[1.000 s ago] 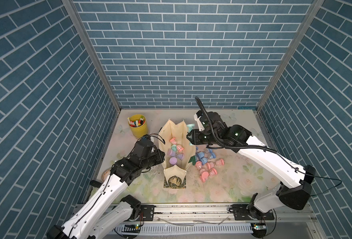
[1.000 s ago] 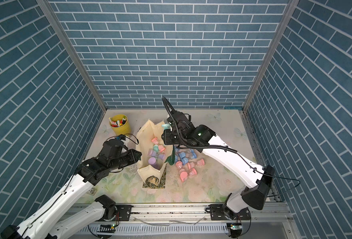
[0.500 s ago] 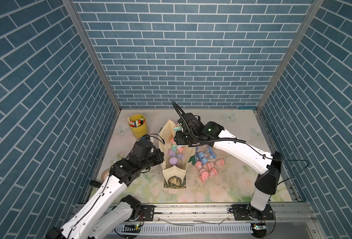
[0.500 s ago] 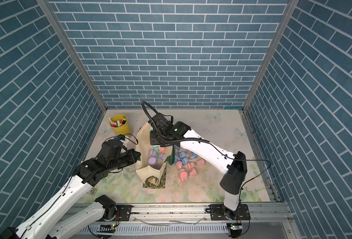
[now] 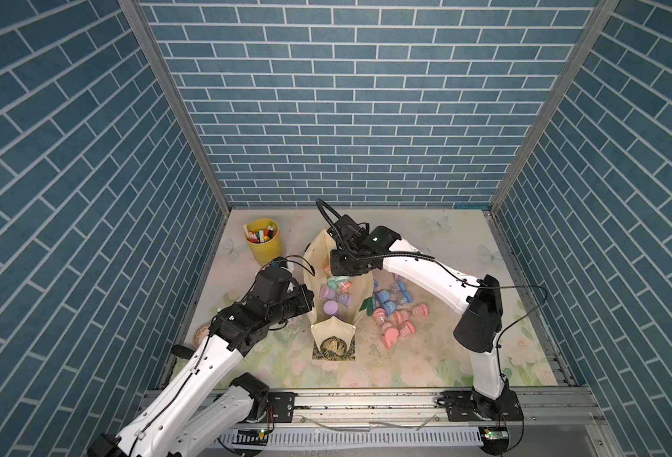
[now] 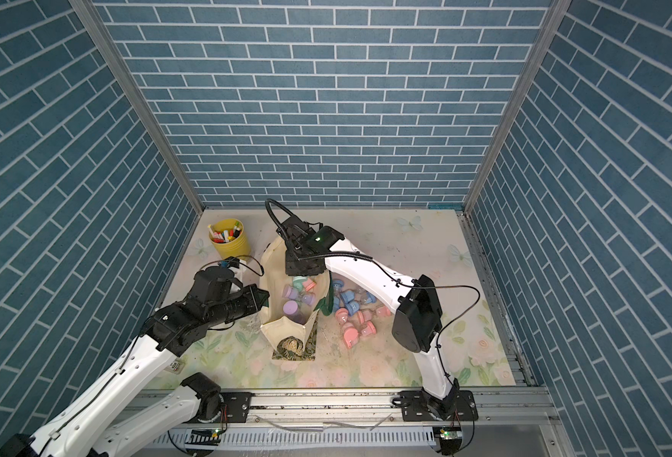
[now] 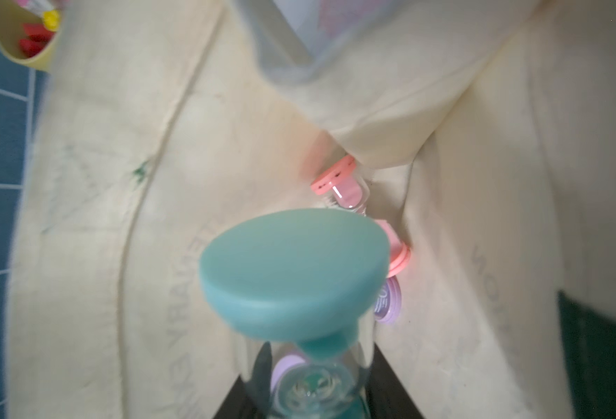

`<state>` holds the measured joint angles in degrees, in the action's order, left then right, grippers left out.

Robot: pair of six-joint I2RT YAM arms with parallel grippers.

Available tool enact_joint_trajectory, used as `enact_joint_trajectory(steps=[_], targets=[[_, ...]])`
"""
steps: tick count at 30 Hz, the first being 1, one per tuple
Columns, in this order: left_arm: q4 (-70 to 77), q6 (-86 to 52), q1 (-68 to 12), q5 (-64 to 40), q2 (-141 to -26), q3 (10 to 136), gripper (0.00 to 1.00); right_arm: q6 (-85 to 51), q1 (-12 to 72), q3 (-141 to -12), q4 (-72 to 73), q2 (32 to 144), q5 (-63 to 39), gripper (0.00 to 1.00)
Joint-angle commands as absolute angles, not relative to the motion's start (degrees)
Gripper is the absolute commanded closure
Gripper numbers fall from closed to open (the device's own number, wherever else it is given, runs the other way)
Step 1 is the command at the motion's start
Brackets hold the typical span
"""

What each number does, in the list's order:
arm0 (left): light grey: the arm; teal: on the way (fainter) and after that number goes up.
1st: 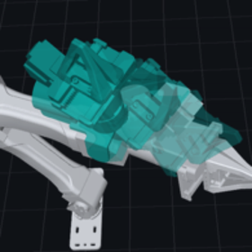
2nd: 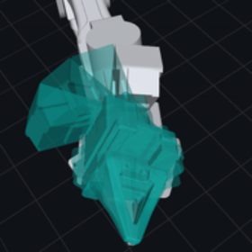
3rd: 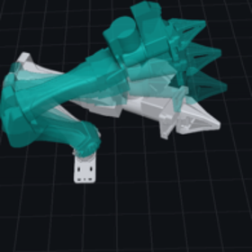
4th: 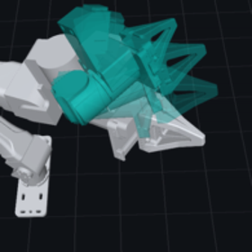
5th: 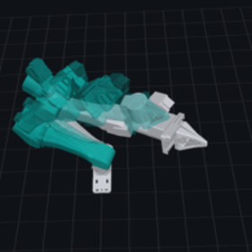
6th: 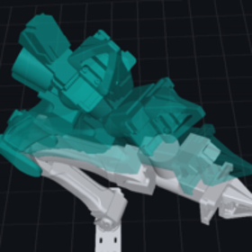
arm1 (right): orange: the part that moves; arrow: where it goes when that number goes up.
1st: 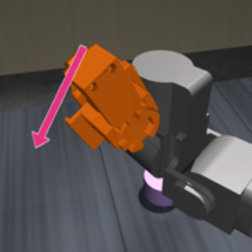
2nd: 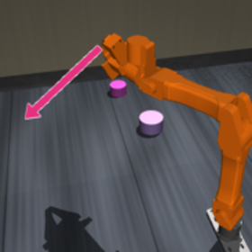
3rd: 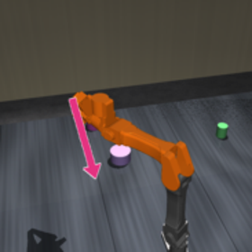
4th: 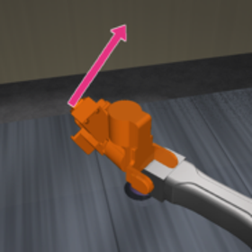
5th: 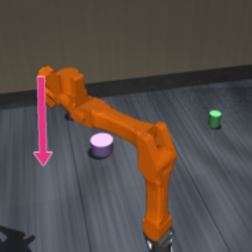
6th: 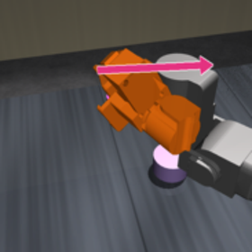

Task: Put the hourglass into the canvas bag
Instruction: Place the hourglass in the canvas bag.

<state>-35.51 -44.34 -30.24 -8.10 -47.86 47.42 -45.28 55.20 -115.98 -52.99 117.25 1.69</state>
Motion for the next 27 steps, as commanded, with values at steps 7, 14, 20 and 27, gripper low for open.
enact_joint_trajectory(steps=[7, 14, 20, 27], targets=[[-34.72, -44.21, -30.06, -8.6, -47.57, 46.97, 0.98, -47.82, 53.05, -120.67, -60.54, 122.41, 4.45, 1.0], [-34.9, -44.29, -30.06, -8.32, -47.89, 46.95, 1.0, -46.55, 52.73, -120.32, -59.27, 121.87, 3.63, 0.67], [-34.55, -44.34, -30.06, -8.41, -48.64, 47.01, 1.0, -44.66, 52.96, -121.57, -59.06, 119.88, 3.27, 0.4], [-34.33, -44.29, -30.06, -8.52, -49.35, 47.29, 1.0, -41.6, 54.82, -126.62, -61.54, 117.51, 5.22, 0.42]])
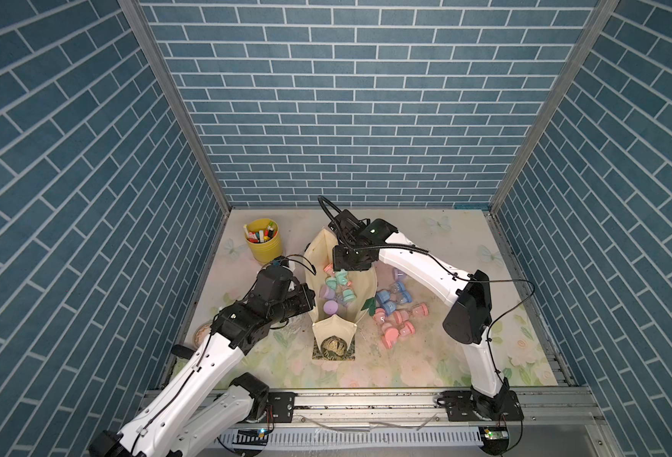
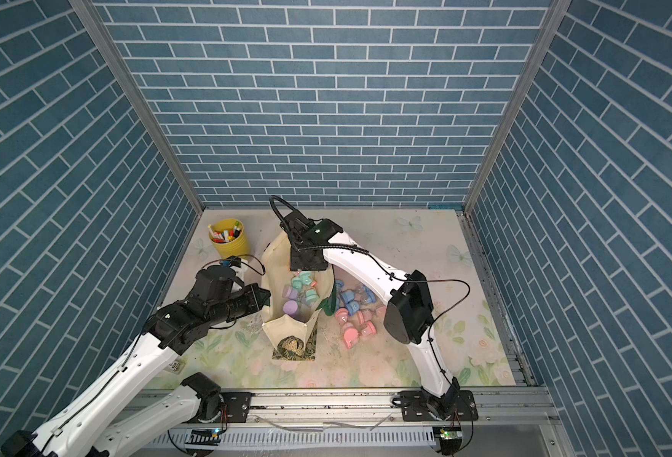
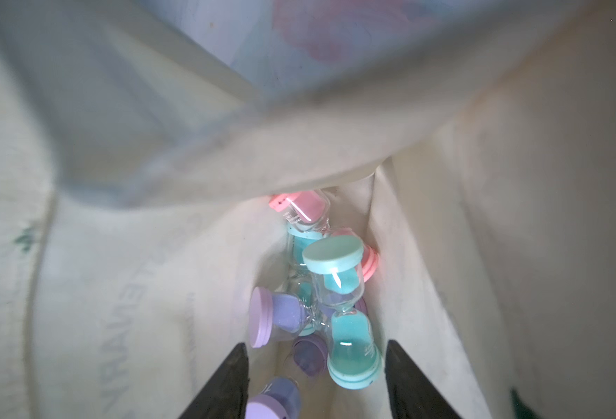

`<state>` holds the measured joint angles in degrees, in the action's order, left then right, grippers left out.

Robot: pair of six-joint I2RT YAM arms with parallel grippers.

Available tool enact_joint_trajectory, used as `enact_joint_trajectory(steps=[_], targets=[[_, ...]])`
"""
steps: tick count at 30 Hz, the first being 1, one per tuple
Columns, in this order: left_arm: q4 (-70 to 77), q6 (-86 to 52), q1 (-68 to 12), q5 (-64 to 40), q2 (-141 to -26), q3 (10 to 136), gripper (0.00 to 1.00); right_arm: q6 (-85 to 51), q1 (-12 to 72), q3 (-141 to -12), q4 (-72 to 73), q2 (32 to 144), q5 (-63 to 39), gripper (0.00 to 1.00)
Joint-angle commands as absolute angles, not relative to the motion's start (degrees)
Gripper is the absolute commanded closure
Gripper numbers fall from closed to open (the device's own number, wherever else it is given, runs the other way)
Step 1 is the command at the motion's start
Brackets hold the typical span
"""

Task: Put the hourglass into the canvas bag
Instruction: Place the hourglass in the canvas bag, then pick up the hourglass from the center of the board.

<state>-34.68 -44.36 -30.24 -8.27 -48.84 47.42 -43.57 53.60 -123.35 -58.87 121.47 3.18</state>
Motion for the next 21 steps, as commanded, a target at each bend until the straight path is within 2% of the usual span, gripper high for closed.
enact_joint_trajectory(steps=[1, 8, 15, 21], targets=[[-34.36, -44.26, -30.1, -8.47, -49.39, 47.31, 1.0, -40.9, 55.29, -127.46, -61.92, 116.9, 6.09, 0.42], [-34.45, -44.12, -30.06, -8.57, -49.47, 46.87, 1.0, -37.87, 57.38, -127.1, -64.23, 108.5, 14.83, 0.45], [-34.23, -44.19, -30.06, -8.42, -49.17, 47.2, 1.0, -38.21, 56.15, -113.36, -63.77, 96.5, 24.52, 0.42], [-34.26, -44.0, -30.06, -8.32, -49.28, 47.1, 1.0, -41.28, 50.94, -98.71, -61.04, 87.15, 23.84, 0.36]])
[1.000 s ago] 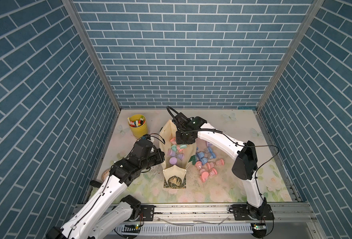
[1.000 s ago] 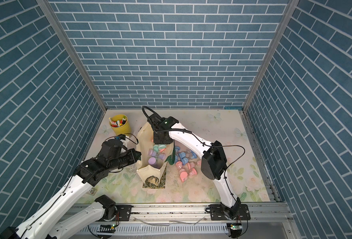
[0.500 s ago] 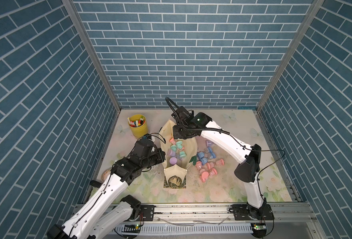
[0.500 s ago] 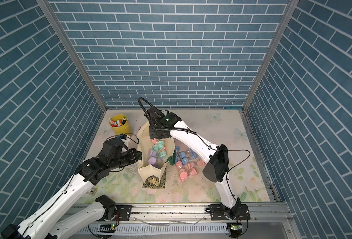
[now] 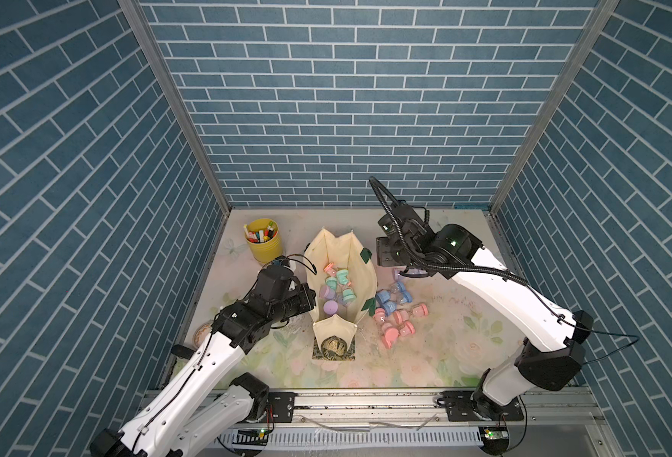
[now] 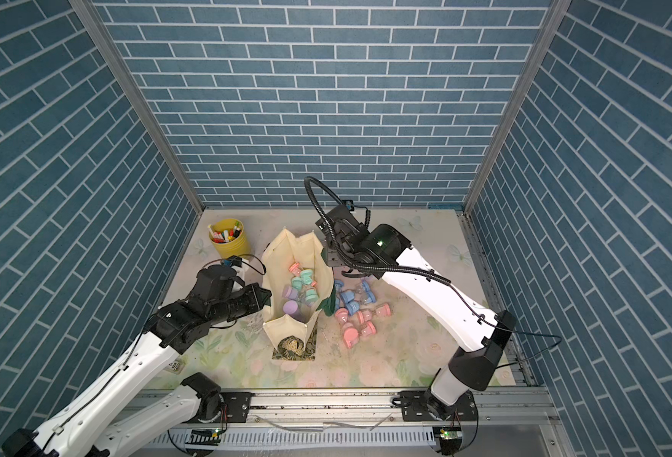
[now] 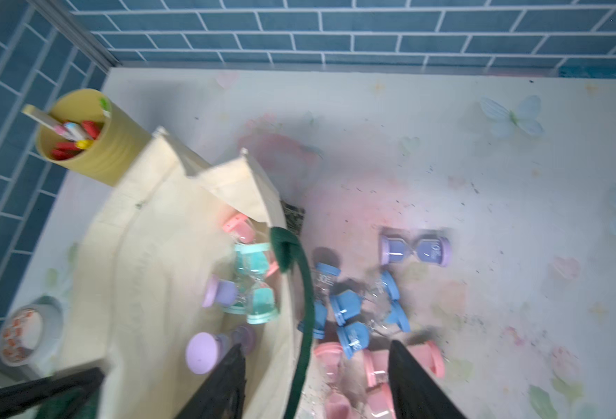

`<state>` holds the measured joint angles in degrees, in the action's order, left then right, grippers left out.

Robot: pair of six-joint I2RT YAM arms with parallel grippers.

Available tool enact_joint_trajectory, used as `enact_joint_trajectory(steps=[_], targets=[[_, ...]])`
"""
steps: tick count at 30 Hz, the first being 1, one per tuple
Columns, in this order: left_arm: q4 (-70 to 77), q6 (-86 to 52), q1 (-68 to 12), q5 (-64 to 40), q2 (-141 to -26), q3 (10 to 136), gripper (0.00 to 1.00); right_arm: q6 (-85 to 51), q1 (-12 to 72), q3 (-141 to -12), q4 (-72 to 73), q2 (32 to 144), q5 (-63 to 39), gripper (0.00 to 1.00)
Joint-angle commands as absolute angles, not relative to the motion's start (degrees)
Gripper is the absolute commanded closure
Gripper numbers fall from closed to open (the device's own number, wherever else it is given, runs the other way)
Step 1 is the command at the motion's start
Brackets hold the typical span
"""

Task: Put the hourglass into the canvas bag
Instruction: Pick up the hourglass from the center of the board.

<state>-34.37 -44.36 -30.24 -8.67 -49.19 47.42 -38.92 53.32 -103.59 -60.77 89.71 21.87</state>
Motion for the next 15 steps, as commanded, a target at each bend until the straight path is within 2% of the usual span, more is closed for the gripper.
enact_joint_trajectory(steps=[1, 8, 15], targets=[[-34.27, -44.0, -30.06, -8.27, -49.22, 46.96, 1.0, -41.84, 49.62, -96.9, -60.97, 86.17, 23.04, 0.36], [-33.42, -44.02, -30.06, -8.47, -49.61, 46.71, 1.0, -45.79, 39.78, -86.38, -60.33, 84.47, 17.55, 0.35], [-33.17, -43.85, -30.06, -8.69, -49.82, 46.68, 1.0, -48.34, 35.9, -85.8, -57.24, 92.21, 13.75, 0.36]])
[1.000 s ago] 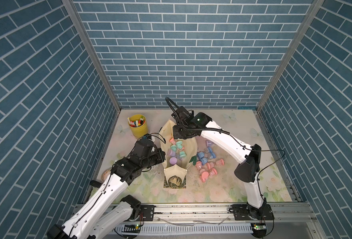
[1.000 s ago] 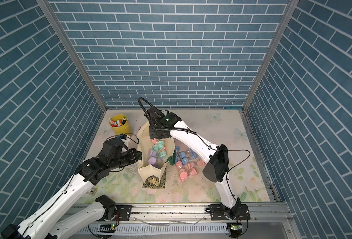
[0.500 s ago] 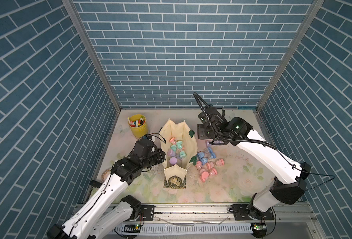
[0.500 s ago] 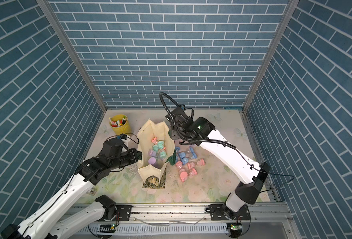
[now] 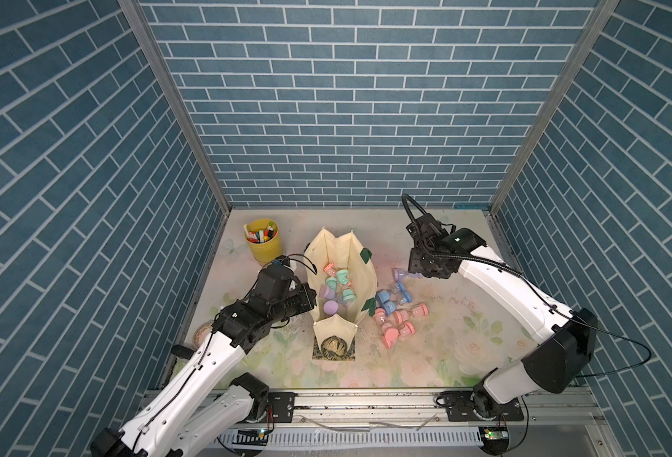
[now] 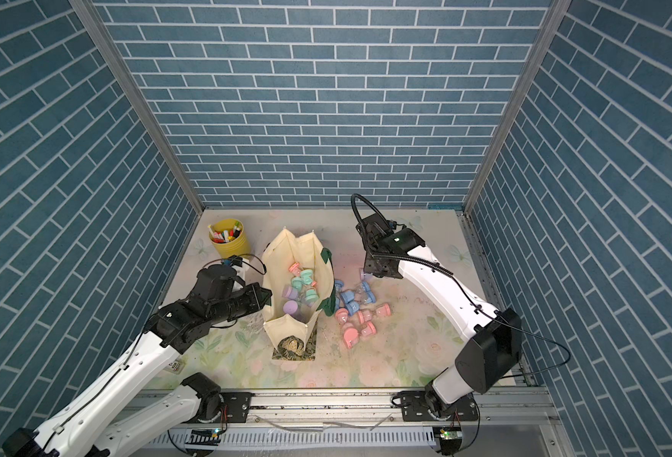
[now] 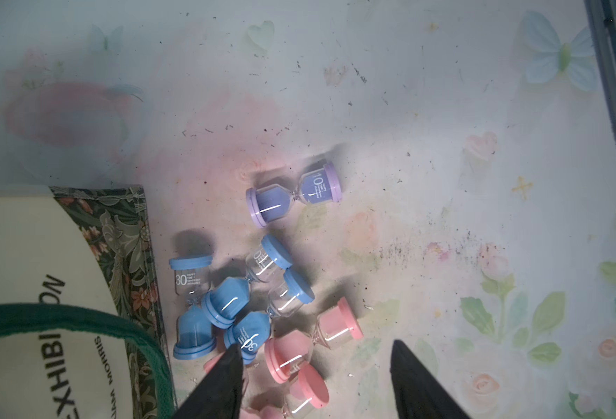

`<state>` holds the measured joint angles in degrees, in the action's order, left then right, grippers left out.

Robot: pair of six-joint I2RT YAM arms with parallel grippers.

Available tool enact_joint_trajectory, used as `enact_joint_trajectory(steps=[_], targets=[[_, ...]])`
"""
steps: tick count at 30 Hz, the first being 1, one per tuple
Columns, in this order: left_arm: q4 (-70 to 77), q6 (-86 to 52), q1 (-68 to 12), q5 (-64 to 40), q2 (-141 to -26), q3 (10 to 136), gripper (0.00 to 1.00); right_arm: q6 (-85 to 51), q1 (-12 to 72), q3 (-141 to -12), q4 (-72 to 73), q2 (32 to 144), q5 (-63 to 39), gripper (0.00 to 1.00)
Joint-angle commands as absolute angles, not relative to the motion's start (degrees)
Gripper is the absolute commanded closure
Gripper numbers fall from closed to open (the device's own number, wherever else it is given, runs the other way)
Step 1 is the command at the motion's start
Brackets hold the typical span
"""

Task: Put the hourglass into the canvas bag
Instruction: Pick up the hourglass from the center of the board.

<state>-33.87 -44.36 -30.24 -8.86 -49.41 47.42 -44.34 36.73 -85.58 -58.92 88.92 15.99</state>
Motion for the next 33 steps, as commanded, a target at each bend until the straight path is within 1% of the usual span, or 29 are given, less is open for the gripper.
enact_joint_trajectory(steps=[1, 13, 15, 24, 33], targets=[[-33.2, -43.86, -30.06, -8.62, -49.69, 46.69, 1.0, -48.7, 35.63, -86.32, -57.02, 93.47, 13.2, 0.36], [-32.38, -43.77, -30.06, -9.16, -50.0, 46.35, 1.0, -54.25, 32.61, -95.68, -57.22, 109.44, 13.11, 0.38], [-32.35, -43.56, -30.04, -9.23, -50.32, 46.4, 1.0, -55.6, 31.54, -96.25, -56.91, 111.32, 11.3, 0.38], [-31.86, -43.33, -30.01, -9.66, -50.88, 46.26, 1.0, -57.91, 30.67, -100.13, -57.92, 115.67, 10.68, 0.38], [-32.16, -43.24, -30.06, -9.7, -50.89, 46.36, 1.0, -59.98, 30.69, -101.14, -57.82, 118.98, 9.23, 0.4]])
